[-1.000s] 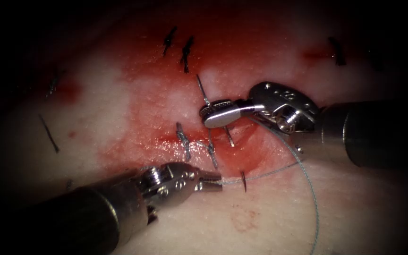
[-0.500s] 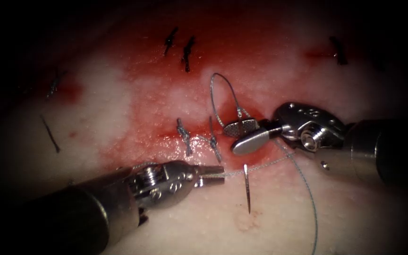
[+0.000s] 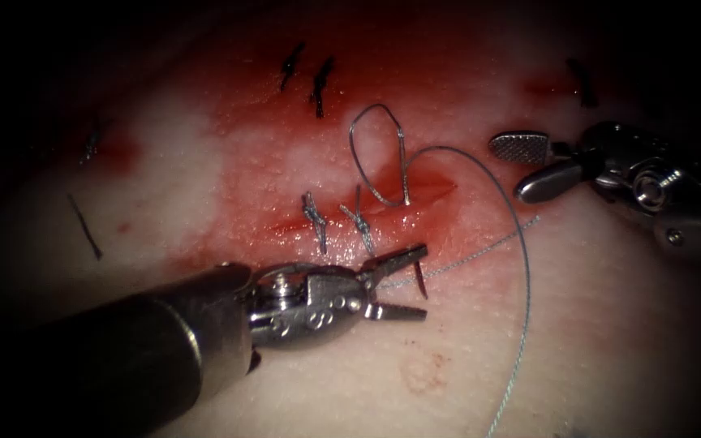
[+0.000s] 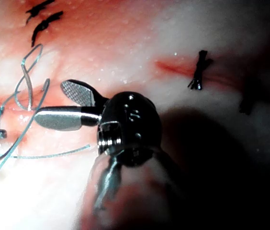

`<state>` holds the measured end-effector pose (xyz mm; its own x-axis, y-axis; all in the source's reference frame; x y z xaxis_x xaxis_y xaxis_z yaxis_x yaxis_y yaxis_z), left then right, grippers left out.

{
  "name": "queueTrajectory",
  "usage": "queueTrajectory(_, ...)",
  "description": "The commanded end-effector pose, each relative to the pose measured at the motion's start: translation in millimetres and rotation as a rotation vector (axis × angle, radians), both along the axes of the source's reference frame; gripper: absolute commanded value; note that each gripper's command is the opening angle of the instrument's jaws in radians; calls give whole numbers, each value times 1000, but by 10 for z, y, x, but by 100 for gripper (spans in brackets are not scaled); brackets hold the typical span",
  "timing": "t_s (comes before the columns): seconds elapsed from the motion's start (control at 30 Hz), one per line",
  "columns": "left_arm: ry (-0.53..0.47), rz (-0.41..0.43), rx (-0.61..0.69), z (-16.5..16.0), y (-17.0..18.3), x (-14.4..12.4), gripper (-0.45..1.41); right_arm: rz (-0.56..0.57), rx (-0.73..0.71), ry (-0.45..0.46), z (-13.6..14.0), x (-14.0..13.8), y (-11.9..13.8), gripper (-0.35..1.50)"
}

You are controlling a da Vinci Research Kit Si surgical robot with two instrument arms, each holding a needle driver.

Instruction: Wound Closure

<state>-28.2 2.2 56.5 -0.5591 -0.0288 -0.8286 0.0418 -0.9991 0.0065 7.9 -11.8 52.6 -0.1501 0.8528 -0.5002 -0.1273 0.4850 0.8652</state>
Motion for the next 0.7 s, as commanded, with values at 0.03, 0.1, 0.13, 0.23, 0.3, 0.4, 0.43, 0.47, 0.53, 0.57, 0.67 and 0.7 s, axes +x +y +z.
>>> queueTrajectory(0.03, 7, -5, -3, 8, 2, -5, 83, 2, -1, -1, 9, 1, -8, 146)
queueTrajectory(0.1, 6, -3, -4, 9, 3, -5, 83, 5, -5, -3, 10, 0, -13, 145)
queueTrajectory(0.13, 6, -3, -5, 10, 3, -5, 78, 1, -8, 0, 11, 0, -14, 143)
queueTrajectory(0.23, 9, -5, -10, 14, 1, -7, 39, 1, -9, 0, 12, 0, -16, 140)
queueTrajectory(0.3, -1, -16, 7, 20, 1, -12, -11, 2, -9, -1, 12, 0, -15, 136)
queueTrajectory(0.4, -29, -32, 43, 21, 1, -11, -45, 5, -10, 4, 11, 0, -16, 135)
queueTrajectory(0.43, -71, -57, 96, 20, 2, -9, -45, 7, -10, 6, 11, -1, -18, 133)
queueTrajectory(0.47, -71, -57, 96, 20, 2, -9, -45, 7, -10, 6, 11, -1, -18, 133)
queueTrajectory(0.53, -159, -125, 229, 13, 2, -6, -45, 25, 15, 17, 9, -1, -20, 138)
queueTrajectory(0.57, -187, -147, 279, 9, 1, -6, -45, 46, 58, 17, 8, 0, -20, 141)
queueTrajectory(0.67, -257, -181, 413, -2, 1, -5, -45, 107, 131, 24, 5, 0, -19, 145)
queueTrajectory(0.7, -288, -187, 471, -6, 0, -4, -45, 118, 137, 18, 4, 0, -19, 145)
